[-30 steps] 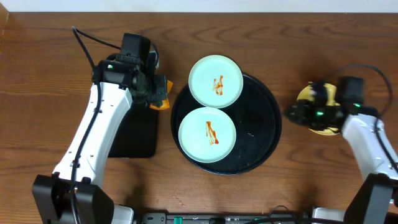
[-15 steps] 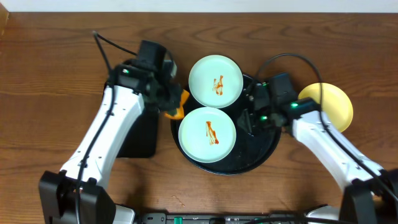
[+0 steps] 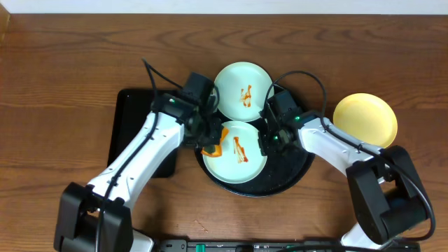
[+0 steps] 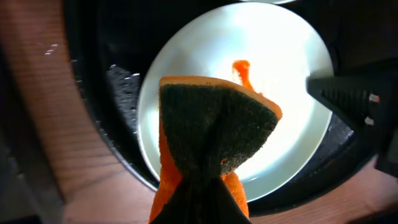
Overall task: Clean dirty plates on tray and stack at the side
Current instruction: 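Scrub the lower pale green plate with the sponge in the left gripper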
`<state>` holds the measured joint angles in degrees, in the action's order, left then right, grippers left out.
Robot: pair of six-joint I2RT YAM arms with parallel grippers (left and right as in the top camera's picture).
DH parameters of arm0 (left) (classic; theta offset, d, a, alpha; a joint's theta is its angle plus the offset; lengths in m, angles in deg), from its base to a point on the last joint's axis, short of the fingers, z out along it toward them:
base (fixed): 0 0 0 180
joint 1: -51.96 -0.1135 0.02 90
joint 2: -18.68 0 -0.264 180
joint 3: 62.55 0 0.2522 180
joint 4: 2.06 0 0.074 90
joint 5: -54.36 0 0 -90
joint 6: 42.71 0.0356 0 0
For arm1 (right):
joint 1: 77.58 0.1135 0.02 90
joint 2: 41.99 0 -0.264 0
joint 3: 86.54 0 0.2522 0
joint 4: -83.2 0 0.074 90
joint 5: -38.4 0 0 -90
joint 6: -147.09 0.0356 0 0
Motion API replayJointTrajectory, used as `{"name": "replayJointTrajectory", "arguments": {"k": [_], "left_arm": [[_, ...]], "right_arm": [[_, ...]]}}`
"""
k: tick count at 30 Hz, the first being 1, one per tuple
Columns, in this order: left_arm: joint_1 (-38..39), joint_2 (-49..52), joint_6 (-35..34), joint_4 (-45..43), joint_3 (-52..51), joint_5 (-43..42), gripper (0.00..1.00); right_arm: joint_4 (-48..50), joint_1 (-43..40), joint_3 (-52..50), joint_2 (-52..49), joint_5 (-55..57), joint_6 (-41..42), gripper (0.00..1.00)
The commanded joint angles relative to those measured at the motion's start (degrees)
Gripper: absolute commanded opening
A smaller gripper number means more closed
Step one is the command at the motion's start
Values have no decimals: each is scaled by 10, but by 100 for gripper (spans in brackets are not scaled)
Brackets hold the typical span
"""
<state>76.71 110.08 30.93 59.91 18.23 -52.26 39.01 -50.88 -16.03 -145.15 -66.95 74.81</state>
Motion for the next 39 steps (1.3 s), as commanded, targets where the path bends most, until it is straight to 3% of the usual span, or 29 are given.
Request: {"name": "replayJointTrajectory", "arguments": {"k": [1, 12, 19, 25, 28, 39], "left_arm": [[21, -8, -25, -15, -4, -9, 7], [77, -8, -193, -129, -78, -9, 7], [100, -8, -208, -213, -120, -8, 7], [120, -8, -283, -280, -150, 23, 8], [125, -7, -319, -287, -157, 37, 7], [152, 11, -346, -308, -158, 58, 8]], "right_arm": [[5, 3, 1, -17, 25, 7, 1], [13, 3, 2, -16, 50, 41, 1], [13, 3, 2, -16, 50, 41, 1], [10, 3, 2, -16, 50, 41, 1], [8, 3, 2, -16, 50, 41, 1], [9, 3, 2, -16, 48, 41, 1]]}}
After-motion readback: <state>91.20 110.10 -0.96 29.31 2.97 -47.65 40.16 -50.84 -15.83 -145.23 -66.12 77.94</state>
